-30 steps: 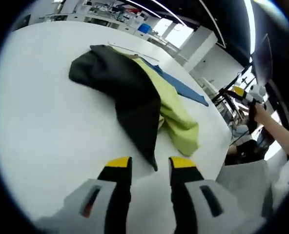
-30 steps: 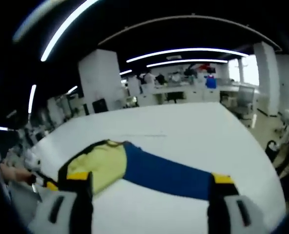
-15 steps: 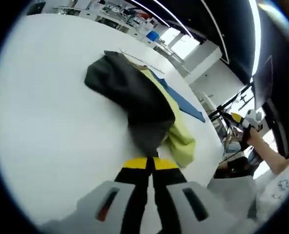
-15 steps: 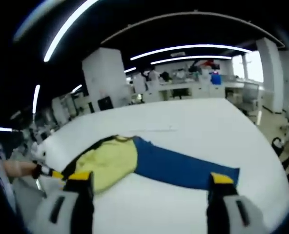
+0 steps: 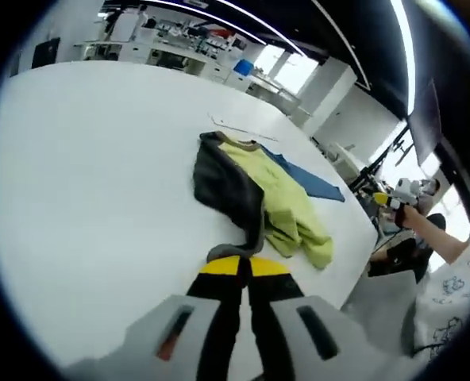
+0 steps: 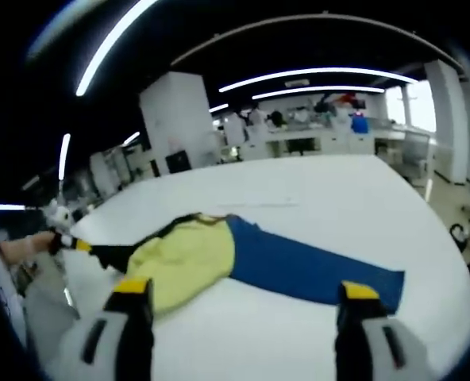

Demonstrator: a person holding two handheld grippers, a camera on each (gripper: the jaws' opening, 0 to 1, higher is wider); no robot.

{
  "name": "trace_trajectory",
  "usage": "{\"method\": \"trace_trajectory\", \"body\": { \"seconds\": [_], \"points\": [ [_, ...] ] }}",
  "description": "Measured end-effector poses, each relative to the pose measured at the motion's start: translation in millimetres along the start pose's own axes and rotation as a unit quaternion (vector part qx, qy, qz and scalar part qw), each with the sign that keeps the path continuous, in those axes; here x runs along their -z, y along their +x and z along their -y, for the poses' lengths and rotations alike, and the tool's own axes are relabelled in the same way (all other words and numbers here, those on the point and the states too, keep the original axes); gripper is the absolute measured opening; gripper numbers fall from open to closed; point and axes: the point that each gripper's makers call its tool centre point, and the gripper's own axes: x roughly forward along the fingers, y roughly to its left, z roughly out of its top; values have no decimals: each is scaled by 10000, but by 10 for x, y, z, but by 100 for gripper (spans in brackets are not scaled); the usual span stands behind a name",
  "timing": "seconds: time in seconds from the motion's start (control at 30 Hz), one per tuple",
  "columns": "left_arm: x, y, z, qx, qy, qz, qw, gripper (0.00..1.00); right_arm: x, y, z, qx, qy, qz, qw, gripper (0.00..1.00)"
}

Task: Fold the garment on the visible template until the final outline fits inside the template.

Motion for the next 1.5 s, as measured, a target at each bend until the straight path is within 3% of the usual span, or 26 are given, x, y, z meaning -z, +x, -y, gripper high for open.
{"method": "trace_trajectory", "body": {
  "seconds": [0.27, 0.6, 0.7, 1.0, 1.1, 1.23, 1.5],
  "points": [
    [-106, -160, -398, -305, -117, -324, 9989, 0, 65, 65, 2, -57, -34, -119, 9999, 96],
    [-248, -233, -1131, -783, -341, -528, 9949, 0, 147, 109, 25, -58, 28, -236, 9997, 96],
    [-251, -253, -1187, -894, -497, -527, 9934, 0, 158, 106, 22, -46, 23, -266, 9996, 96],
    [-430, -199, -1739, -1214, -534, -849, 9875, 0, 248, 183, 89, -5, 99, -380, 9992, 96],
    [-517, -173, -2032, -1366, -663, -904, 9843, 0, 296, 207, 77, -8, 151, -423, 9990, 96],
    [-599, -123, -2278, -1543, -691, -1039, 9801, 0, 349, 238, 55, -18, 171, -497, 9986, 96],
    [-668, -4, -2728, -1833, -659, -1362, 9713, 0, 340, 260, 58, -25, 281, -442, 9986, 96]
  ]
}}
